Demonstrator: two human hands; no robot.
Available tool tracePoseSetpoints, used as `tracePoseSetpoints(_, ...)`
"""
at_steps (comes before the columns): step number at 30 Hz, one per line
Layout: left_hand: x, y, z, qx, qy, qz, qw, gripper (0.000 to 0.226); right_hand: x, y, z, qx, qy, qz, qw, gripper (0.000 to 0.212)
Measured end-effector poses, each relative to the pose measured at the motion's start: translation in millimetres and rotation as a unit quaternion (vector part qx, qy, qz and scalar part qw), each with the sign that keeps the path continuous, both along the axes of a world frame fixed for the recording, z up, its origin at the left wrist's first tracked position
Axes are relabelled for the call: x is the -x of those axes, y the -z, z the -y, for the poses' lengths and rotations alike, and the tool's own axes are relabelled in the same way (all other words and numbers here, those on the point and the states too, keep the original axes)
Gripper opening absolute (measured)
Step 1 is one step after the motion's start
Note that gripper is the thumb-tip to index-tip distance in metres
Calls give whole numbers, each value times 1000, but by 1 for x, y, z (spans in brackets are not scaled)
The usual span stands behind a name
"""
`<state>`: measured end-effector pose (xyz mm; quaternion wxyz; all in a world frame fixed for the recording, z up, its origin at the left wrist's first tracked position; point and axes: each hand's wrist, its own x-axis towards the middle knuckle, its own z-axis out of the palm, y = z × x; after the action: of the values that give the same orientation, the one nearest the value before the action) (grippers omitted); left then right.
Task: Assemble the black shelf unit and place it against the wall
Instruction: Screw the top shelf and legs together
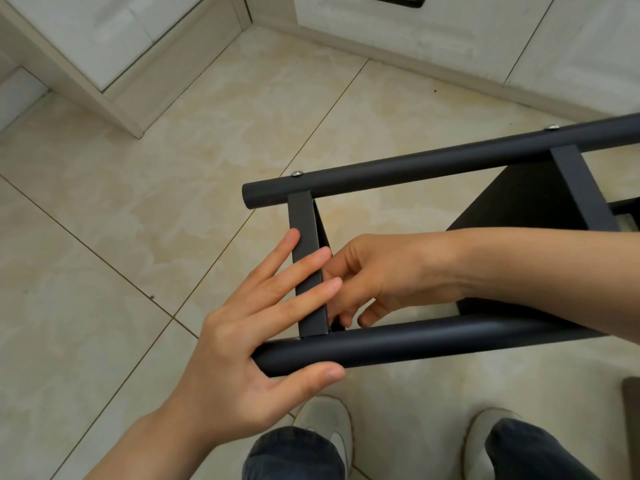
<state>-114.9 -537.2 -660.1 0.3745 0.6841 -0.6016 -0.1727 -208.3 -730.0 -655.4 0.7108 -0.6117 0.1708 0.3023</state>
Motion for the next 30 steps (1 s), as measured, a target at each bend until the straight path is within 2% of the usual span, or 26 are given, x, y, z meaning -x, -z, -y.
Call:
tracePoseSetpoints(2, 0, 0, 0, 0, 1, 1, 1000, 58, 1, -1, 0, -4, -5, 1, 1000, 11)
tracePoseSetpoints(10, 0, 2, 0, 5, -3, 3, 1000, 57, 1, 2, -1, -48, 9, -7, 999, 15)
tracePoseSetpoints(14, 0, 1, 0, 7, -3, 5, 1000, 58, 0, 3, 1, -67, 44, -37, 996, 7)
tracePoseSetpoints(18, 1, 2, 1, 7, -3, 3, 1000, 58, -1, 3, 3, -58, 38, -22, 997, 25)
tracePoseSetpoints(25, 0, 2, 1, 8, -3, 8, 1000, 58, 2, -3, 3, -58, 13, -7, 998, 30)
tracePoseSetpoints(30, 0, 3, 1, 14, 0, 11, 1000, 57, 0, -2, 1, -49, 19, -18, 998, 24)
